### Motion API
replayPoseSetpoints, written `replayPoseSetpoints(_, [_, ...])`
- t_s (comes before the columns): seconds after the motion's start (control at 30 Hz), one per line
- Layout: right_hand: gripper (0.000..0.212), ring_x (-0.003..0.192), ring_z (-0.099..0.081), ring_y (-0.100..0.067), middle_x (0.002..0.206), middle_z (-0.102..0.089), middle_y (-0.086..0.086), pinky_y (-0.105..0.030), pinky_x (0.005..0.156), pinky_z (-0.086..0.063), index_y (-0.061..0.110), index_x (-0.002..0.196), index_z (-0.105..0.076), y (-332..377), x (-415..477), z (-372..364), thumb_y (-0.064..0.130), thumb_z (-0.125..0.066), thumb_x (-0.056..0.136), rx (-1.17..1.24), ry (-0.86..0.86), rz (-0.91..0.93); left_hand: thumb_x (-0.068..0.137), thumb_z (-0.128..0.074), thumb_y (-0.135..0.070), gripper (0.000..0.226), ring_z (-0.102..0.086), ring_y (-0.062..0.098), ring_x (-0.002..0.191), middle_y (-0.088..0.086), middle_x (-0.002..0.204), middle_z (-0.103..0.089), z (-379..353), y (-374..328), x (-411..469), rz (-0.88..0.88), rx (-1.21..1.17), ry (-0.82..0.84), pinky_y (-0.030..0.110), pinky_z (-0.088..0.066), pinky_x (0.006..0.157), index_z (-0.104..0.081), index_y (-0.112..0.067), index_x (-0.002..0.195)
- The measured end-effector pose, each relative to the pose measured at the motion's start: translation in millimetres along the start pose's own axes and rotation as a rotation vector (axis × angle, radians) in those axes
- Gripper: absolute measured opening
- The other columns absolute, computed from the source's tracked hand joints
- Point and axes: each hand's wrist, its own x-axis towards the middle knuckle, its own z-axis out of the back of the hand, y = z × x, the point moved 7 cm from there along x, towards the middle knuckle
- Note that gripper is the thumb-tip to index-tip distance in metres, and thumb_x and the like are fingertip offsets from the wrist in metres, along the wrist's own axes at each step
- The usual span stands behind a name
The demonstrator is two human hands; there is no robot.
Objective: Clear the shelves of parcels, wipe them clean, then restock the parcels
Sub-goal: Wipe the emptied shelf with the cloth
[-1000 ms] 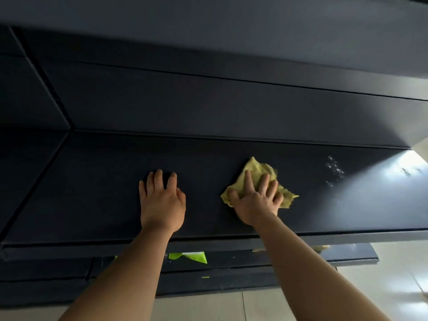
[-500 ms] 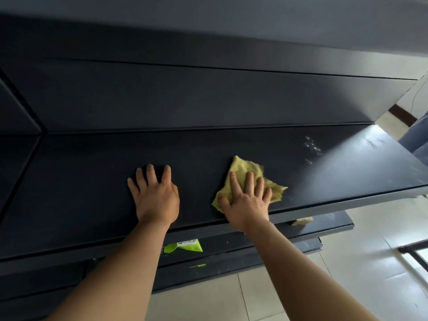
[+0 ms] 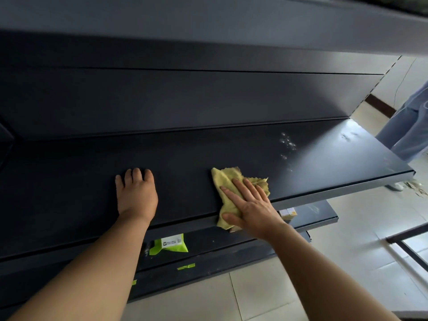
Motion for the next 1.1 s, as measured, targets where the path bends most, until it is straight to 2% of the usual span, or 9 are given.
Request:
replayPoseSetpoints(0.13, [0.075, 0.147, 0.020, -0.017, 0.160, 0.017, 0.009, -0.036, 0.116, 0.014, 0.058, 0.138, 0.020, -58, -6, 4, 0.076, -0.029, 0.084, 0.025, 0.063, -0.014, 0.094, -0.042, -0.008, 0.048, -0.025, 0.030, 0.140, 0.010, 0.147, -0.036, 8, -25, 6, -0.050, -0.056, -0.027, 0.047, -0.015, 0.117, -0.037, -0.014, 0.142])
replayPoseSetpoints(0.23, [0.071, 0.147, 0.017, -0.014, 0.160, 0.014, 0.014, -0.033, 0.115, 0.013, 0.061, 0.137, 0.011, -89, -3, 10, 0.054, -0.045, 0.094, 0.137, 0.103, -0.055, 0.095, -0.039, -0.007, 0.048, -0.026, 0.028, 0.140, 0.008, 0.148, -0.035, 12, -55, 8, -0.077, -0.118, -0.039, 0.044, -0.015, 0.117, -0.038, -0.015, 0.142])
replayPoseSetpoints(0.33, [0.063, 0.148, 0.015, -0.014, 0.161, 0.010, 0.014, -0.036, 0.117, 0.011, 0.058, 0.144, -0.004, -107, 7, 17, 0.040, -0.042, 0.097, 0.193, 0.115, -0.092, 0.097, -0.039, -0.009, 0.047, -0.029, 0.028, 0.138, 0.008, 0.148, -0.035, 11, -83, 11, -0.035, -0.216, -0.047, 0.043, -0.018, 0.117, -0.036, -0.015, 0.144])
replayPoseSetpoints(0.5, [0.058, 0.148, 0.015, -0.022, 0.162, 0.008, 0.008, -0.045, 0.119, 0.008, 0.052, 0.148, -0.012, -98, 40, 24, 0.038, -0.038, 0.098, 0.169, 0.117, -0.061, 0.099, -0.039, -0.016, 0.042, -0.027, 0.030, 0.139, 0.009, 0.148, -0.035, 5, -120, 19, 0.046, -0.329, -0.053, 0.046, -0.017, 0.117, -0.039, -0.016, 0.142])
replayPoseSetpoints(0.63, [0.062, 0.149, 0.013, -0.023, 0.163, 0.007, 0.005, -0.043, 0.120, 0.006, 0.047, 0.150, -0.012, -74, 78, 31, 0.034, -0.040, 0.097, 0.125, 0.111, 0.060, 0.100, -0.038, -0.021, 0.045, -0.015, 0.032, 0.144, 0.011, 0.153, -0.026, -6, -131, 18, 0.093, -0.321, -0.060, 0.051, -0.007, 0.118, -0.035, -0.018, 0.145])
replayPoseSetpoints(0.8, [0.064, 0.149, 0.010, -0.021, 0.163, 0.005, 0.005, -0.040, 0.120, 0.006, 0.044, 0.151, -0.012, -42, 128, 32, 0.036, -0.041, 0.095, 0.076, 0.115, 0.189, 0.099, -0.036, -0.022, 0.045, -0.018, 0.031, 0.143, 0.011, 0.152, -0.029, -12, -131, 18, 0.107, -0.301, -0.105, 0.050, -0.008, 0.119, -0.038, -0.018, 0.144])
replayPoseSetpoints(0.9, [0.062, 0.149, 0.003, -0.020, 0.163, 0.000, 0.005, -0.036, 0.118, 0.004, 0.041, 0.152, -0.014, -51, 144, 38, 0.038, -0.042, 0.096, 0.089, 0.076, 0.221, 0.100, -0.033, -0.025, 0.044, -0.019, 0.029, 0.143, 0.009, 0.152, -0.030, -14, -132, 18, 0.110, -0.284, -0.111, 0.048, -0.009, 0.119, -0.039, -0.020, 0.143])
replayPoseSetpoints(1.0, [0.062, 0.150, 0.001, -0.021, 0.163, 0.000, 0.003, -0.036, 0.118, 0.002, 0.039, 0.153, -0.012, -91, 145, 43, 0.042, -0.038, 0.097, 0.095, 0.021, 0.127, 0.100, -0.031, -0.027, 0.045, -0.018, 0.028, 0.143, 0.008, 0.153, -0.028, -16, -131, 18, 0.111, -0.262, -0.106, 0.048, -0.010, 0.119, -0.037, -0.022, 0.144])
replayPoseSetpoints(1.1, [0.064, 0.148, -0.002, -0.028, 0.162, -0.001, -0.004, -0.045, 0.119, -0.001, 0.035, 0.154, -0.005, -126, 139, 45, 0.049, -0.029, 0.095, -0.056, -0.027, -0.042, 0.100, -0.031, -0.027, 0.045, -0.018, 0.029, 0.144, 0.008, 0.153, -0.028, -15, -133, 19, 0.117, -0.258, -0.109, 0.048, -0.009, 0.119, -0.036, -0.022, 0.145])
